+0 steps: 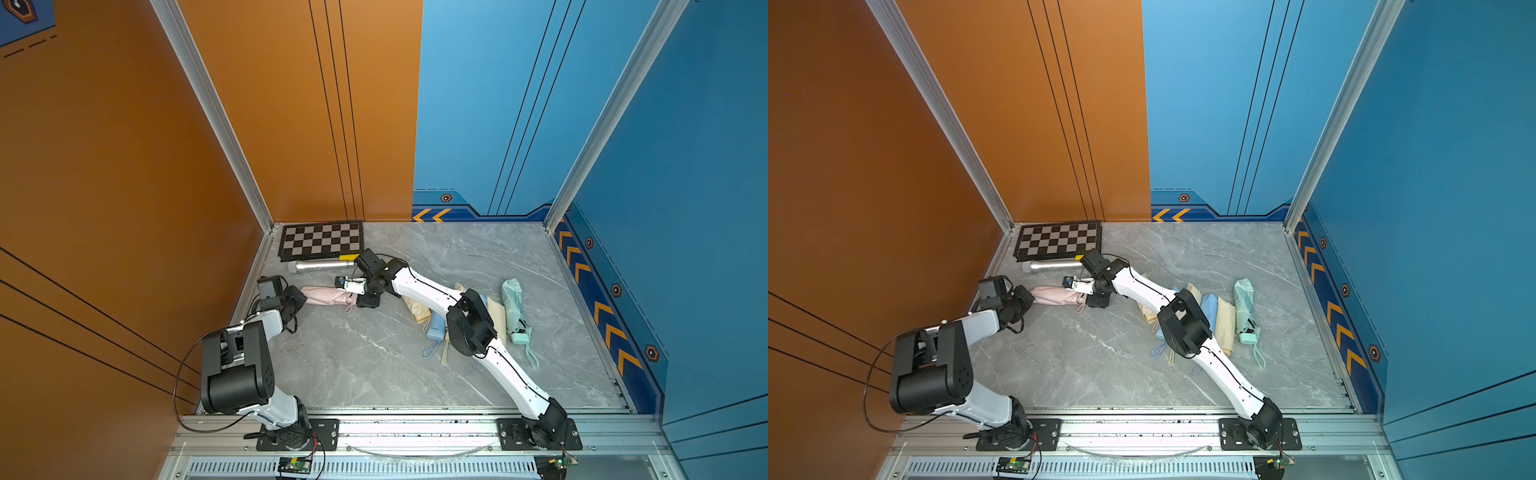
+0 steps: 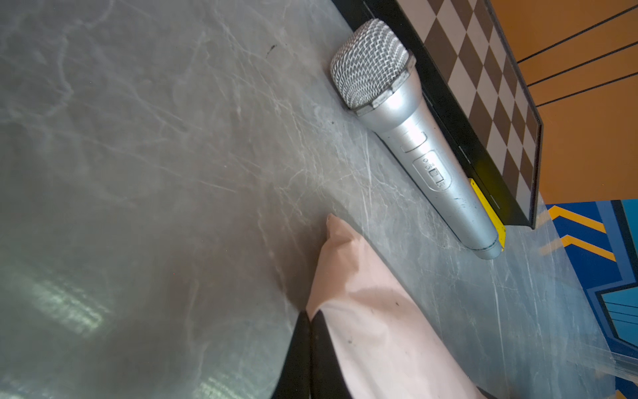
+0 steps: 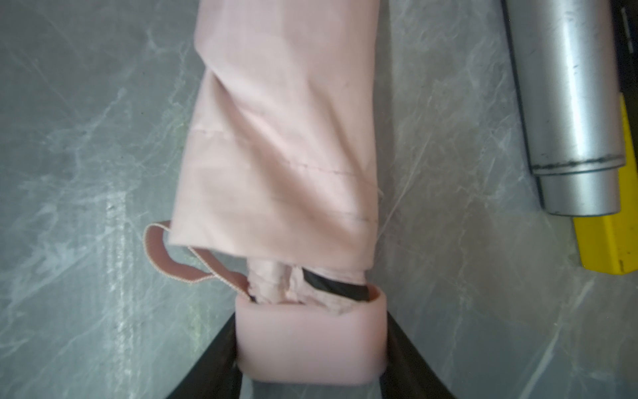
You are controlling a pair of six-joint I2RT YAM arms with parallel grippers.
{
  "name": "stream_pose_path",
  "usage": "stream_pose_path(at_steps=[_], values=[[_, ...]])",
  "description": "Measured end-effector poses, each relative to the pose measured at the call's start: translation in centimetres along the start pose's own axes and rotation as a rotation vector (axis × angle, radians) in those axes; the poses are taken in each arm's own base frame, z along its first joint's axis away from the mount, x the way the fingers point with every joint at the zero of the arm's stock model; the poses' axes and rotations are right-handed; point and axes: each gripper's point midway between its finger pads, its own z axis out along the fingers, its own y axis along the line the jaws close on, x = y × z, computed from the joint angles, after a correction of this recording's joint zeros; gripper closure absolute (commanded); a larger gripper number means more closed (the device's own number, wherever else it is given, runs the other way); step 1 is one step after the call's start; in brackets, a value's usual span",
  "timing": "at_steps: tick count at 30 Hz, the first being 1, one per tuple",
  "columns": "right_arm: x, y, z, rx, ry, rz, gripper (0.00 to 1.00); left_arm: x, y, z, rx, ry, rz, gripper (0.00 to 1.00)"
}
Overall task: Take umbrellas out of sleeves
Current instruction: Take out the umbrella from the umbrella sleeve.
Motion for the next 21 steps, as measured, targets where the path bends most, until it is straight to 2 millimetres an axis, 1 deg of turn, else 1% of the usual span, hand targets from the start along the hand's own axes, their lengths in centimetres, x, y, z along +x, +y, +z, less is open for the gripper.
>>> stream_pose_path(at_steps=[15,21], values=[[0.1,0.0,0.1,-0.001,0.001,-0.001,0.72,-1.3,1.2,-0.2,-0.011,-0.027,-0.031,1.00],[0.0,0.0,0.1,0.002,-0.002,-0.008,0.72,-1.5,1.3,-0.2,-0.009,-0.033,-0.029,1.00]])
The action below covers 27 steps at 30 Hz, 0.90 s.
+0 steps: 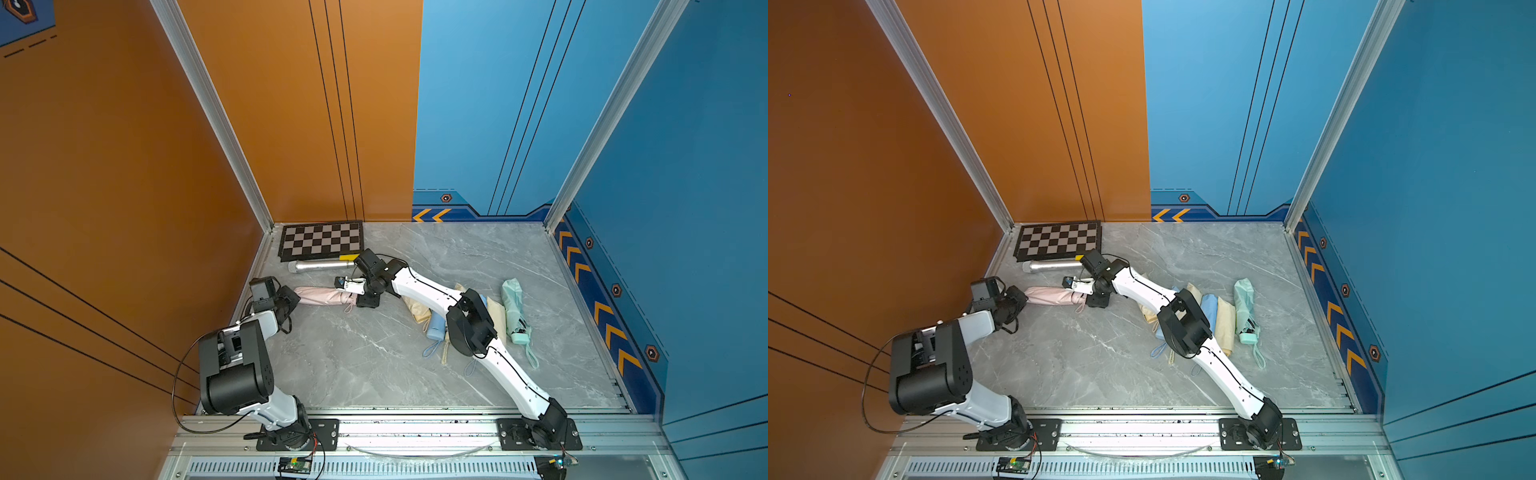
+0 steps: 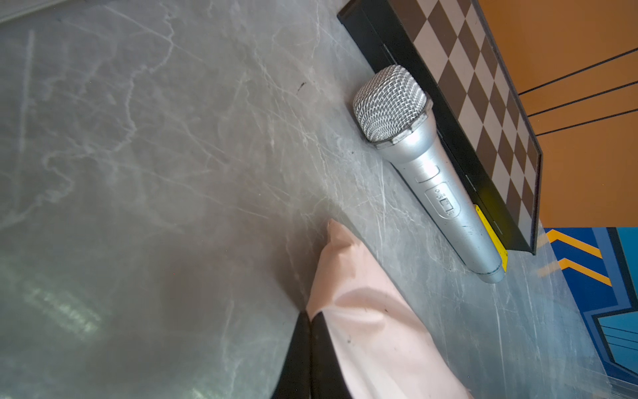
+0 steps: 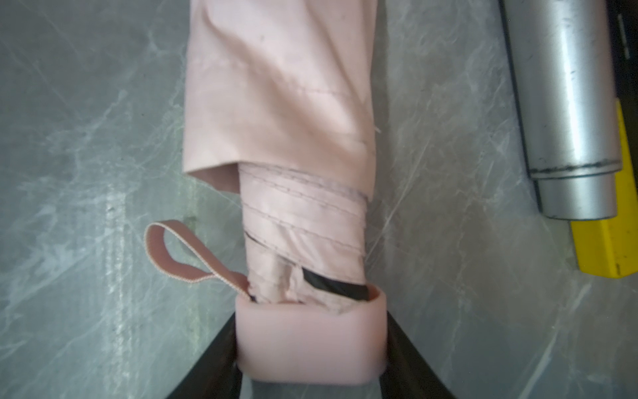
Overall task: Take umbrellas out of sleeves
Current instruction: Take out the umbrella from the umbrella sleeve.
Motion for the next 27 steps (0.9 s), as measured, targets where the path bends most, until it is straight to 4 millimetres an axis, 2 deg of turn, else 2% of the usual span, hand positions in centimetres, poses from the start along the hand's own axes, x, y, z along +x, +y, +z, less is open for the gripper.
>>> stream_pose_path(at_steps=[27], values=[[0.5,-0.1,-0.4,0.004,0.001,-0.032,0.73,-1.2,0.6,0.1,-0.011,-0.021,0.010,1.00]])
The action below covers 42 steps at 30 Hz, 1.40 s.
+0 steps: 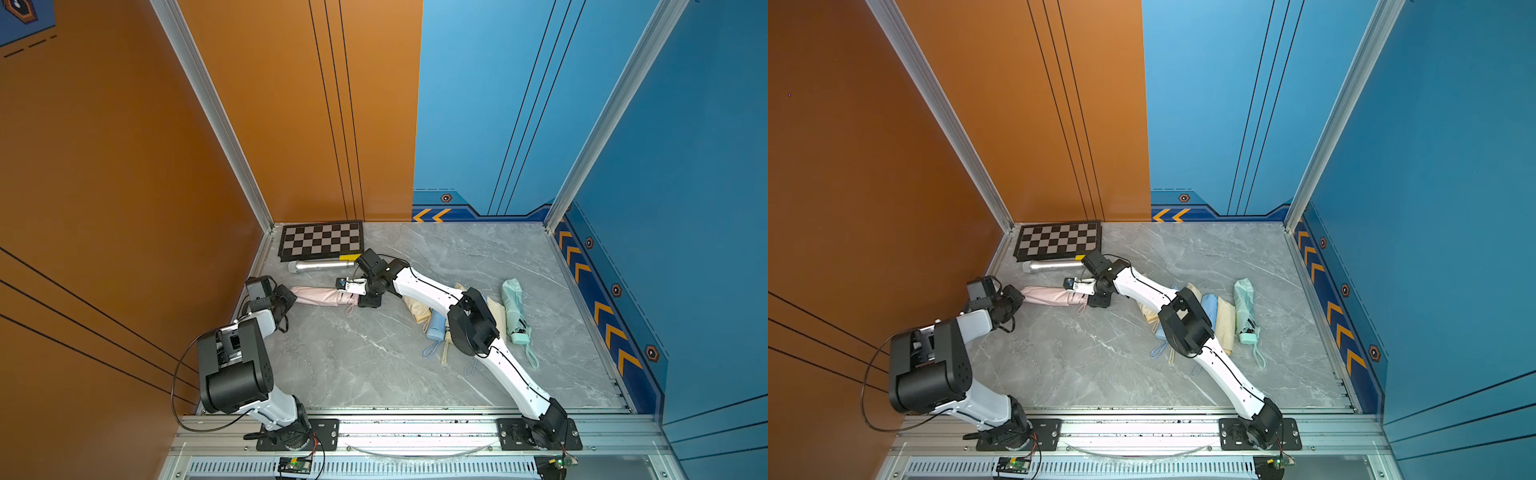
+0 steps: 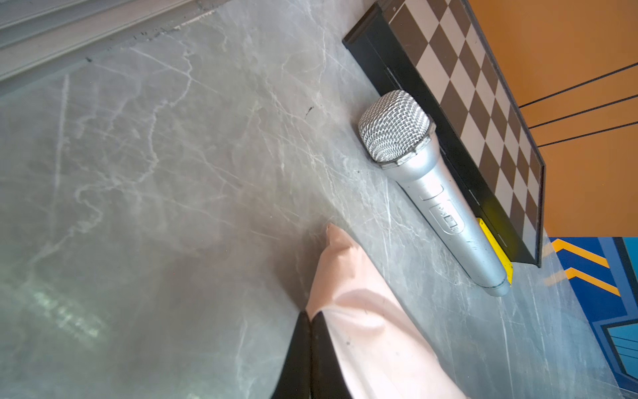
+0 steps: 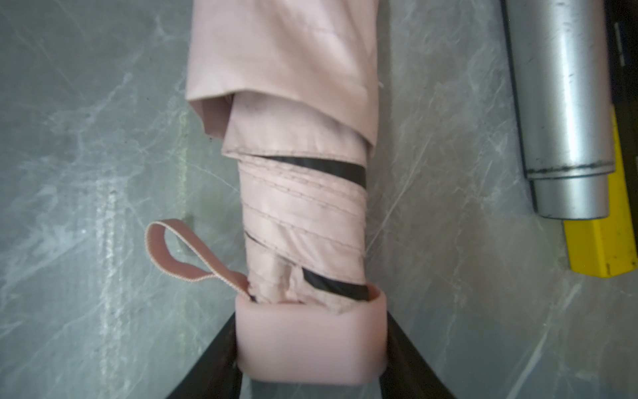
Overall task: Take umbrellas out of sleeves
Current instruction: Take out the umbrella from the umbrella sleeve.
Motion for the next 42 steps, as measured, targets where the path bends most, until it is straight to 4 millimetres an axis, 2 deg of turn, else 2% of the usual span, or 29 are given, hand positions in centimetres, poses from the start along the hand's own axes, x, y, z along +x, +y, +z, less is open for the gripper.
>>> stream_pose_path(at_steps=[42], values=[[3.5,-0.2,-1.9,0.011,0.085,0.010,0.73,-0.8,1.3,0.4,-0.026,-0.005,0.013,1.00]])
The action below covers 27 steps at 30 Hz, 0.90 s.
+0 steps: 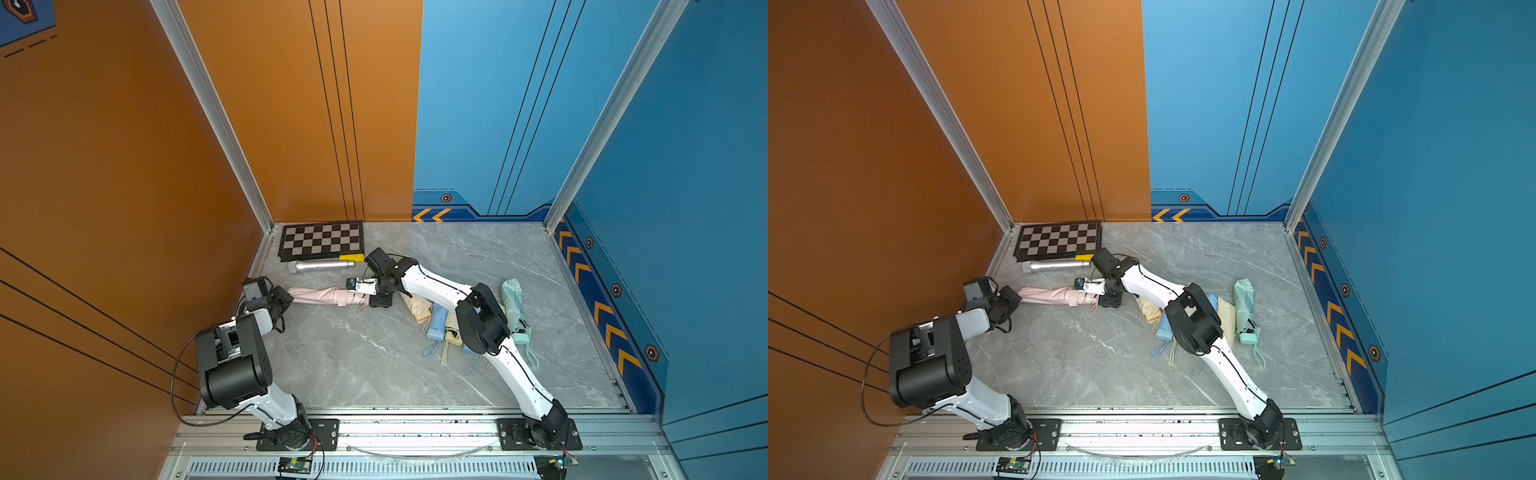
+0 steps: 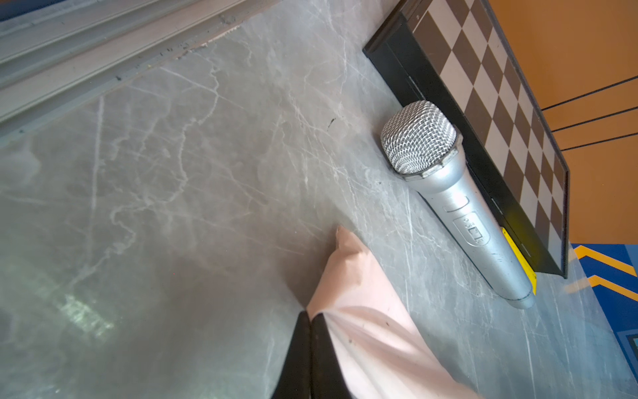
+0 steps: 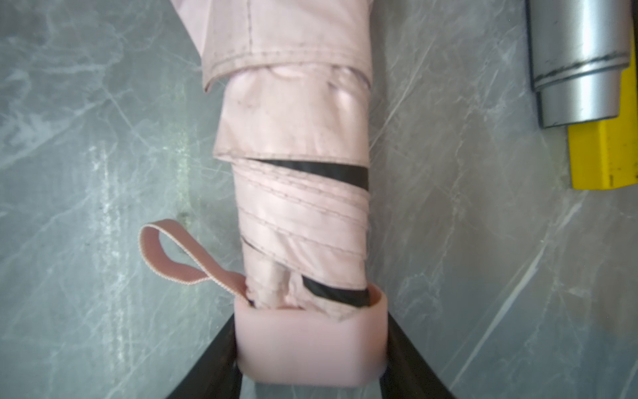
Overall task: Take umbrellas out of sleeves
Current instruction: Take out the umbrella from the umbrella sleeve.
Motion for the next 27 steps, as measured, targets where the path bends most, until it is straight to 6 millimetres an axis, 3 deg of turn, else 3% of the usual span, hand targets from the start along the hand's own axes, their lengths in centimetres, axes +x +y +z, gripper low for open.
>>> stream_pose_path(at_steps=[27], values=[[1.6,-0.6,-0.5,0.004,0.028,0.023,0.73,-0.2,0.1,0.1,0.003,0.000,0.027,1.00]])
